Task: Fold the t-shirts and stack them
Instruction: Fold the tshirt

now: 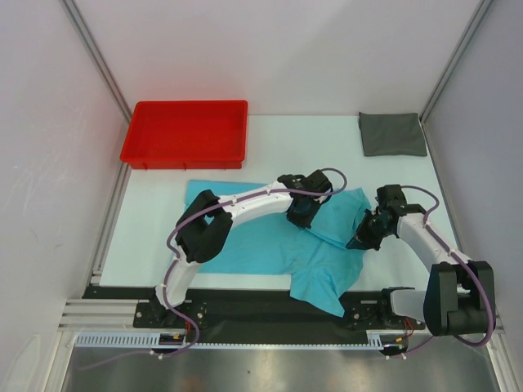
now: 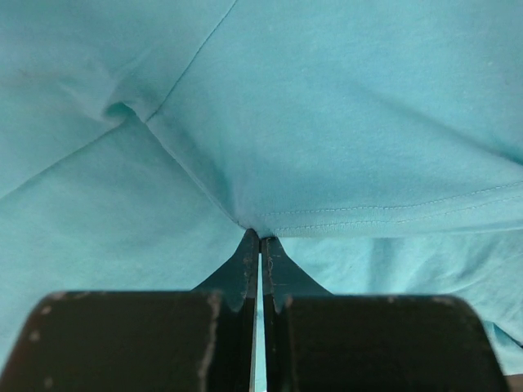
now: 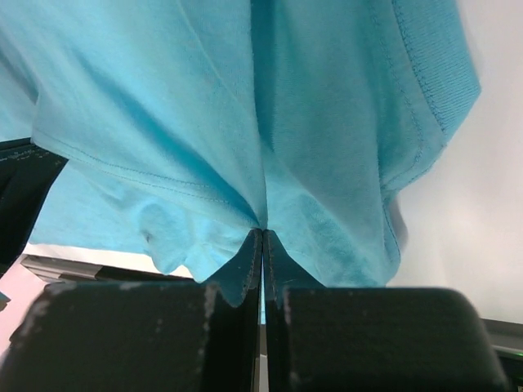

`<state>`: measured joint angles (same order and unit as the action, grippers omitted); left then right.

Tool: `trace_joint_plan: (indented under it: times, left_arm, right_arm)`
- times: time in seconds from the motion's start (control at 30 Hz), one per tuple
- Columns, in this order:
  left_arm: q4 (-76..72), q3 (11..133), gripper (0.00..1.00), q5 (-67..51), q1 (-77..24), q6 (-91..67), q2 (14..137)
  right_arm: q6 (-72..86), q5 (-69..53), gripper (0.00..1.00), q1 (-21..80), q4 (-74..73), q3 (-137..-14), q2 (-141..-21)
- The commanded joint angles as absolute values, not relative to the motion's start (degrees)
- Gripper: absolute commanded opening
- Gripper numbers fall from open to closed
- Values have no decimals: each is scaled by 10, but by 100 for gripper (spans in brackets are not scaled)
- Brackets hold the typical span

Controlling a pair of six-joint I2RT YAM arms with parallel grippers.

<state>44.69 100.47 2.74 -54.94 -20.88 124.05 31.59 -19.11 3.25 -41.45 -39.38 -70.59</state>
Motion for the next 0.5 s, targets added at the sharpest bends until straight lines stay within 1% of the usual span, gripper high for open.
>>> trace_joint_plan:
  times: [0.0, 0.13, 0.17, 0.23, 0.27, 0.3, 0.33, 0.37, 0.4, 0.43, 0.47]
  left_arm:
    - [447, 998, 0, 22, -546, -201, 1211]
    - [447, 1003, 1, 11, -546, -200, 1218]
    - [452, 1005, 7, 11, -545, -200, 1220]
    - [457, 1005, 16, 19, -544, -200, 1213]
    - [459, 1004, 25, 20, -540, -199, 1193]
    - [454, 997, 29, 20, -537, -196, 1179]
    - [451, 979, 36, 25, -528, -193, 1164]
    - [447, 970, 39, 25, -523, -192, 1144]
    - [444, 959, 41, 25, -515, -187, 1108]
    - [443, 937, 45, 26, -496, -185, 1087]
    - [440, 926, 46, 26, -484, -184, 1070]
  right_arm:
    - [330, -200, 0, 30, -407, -383, -692]
    - [328, -194, 0, 29, -401, -381, -702]
    - [326, -195, 0, 29, -401, -381, -706]
    - [319, -206, 11, 24, -403, -389, -711]
    - [316, -207, 17, 21, -411, -396, -710]
    - [310, -203, 22, 17, -417, -413, -709]
    - [299, -199, 35, 8, -420, -425, -707]
    - [294, -193, 40, 4, -422, -436, -708]
    - [290, -186, 49, -3, -419, -461, -709]
    - [287, -188, 52, -21, -417, -474, -715]
    - [285, -191, 54, -42, -408, -485, -730]
